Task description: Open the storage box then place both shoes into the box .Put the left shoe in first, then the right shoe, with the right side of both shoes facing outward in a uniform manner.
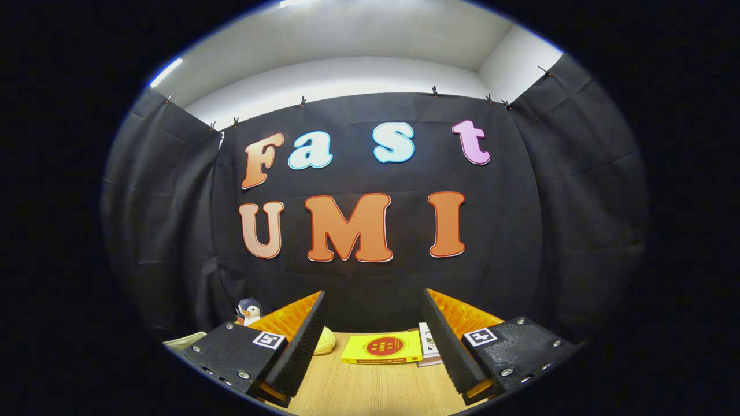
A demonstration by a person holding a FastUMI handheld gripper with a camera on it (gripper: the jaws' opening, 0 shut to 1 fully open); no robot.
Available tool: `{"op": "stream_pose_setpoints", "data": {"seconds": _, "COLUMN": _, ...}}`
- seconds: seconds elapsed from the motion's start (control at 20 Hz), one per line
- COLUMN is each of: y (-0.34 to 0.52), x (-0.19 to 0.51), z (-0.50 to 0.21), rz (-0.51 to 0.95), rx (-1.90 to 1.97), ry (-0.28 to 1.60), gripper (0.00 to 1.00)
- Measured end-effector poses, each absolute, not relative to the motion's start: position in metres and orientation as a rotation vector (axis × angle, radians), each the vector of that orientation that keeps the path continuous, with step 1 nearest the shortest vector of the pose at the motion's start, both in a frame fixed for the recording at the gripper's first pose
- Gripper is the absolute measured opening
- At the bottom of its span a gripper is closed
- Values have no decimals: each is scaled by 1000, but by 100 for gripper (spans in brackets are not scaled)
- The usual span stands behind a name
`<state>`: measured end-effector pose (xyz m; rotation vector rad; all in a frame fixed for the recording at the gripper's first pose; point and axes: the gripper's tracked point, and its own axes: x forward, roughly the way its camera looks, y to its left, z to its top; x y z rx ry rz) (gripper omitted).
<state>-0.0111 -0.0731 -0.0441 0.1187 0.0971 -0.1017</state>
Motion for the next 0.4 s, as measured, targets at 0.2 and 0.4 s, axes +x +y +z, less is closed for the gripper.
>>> {"op": "stream_pose_setpoints", "data": {"seconds": 0.2, "y": -74, "x": -6, "z": -46, "rz": -111, "rx": 110, "ry": 95, "gripper": 97}}
{"op": "stream_pose_setpoints", "data": {"seconds": 0.4, "y": -71, "x": -3, "z": -47, "rz": -108, "rx": 93, "ry": 99, "gripper": 97}}
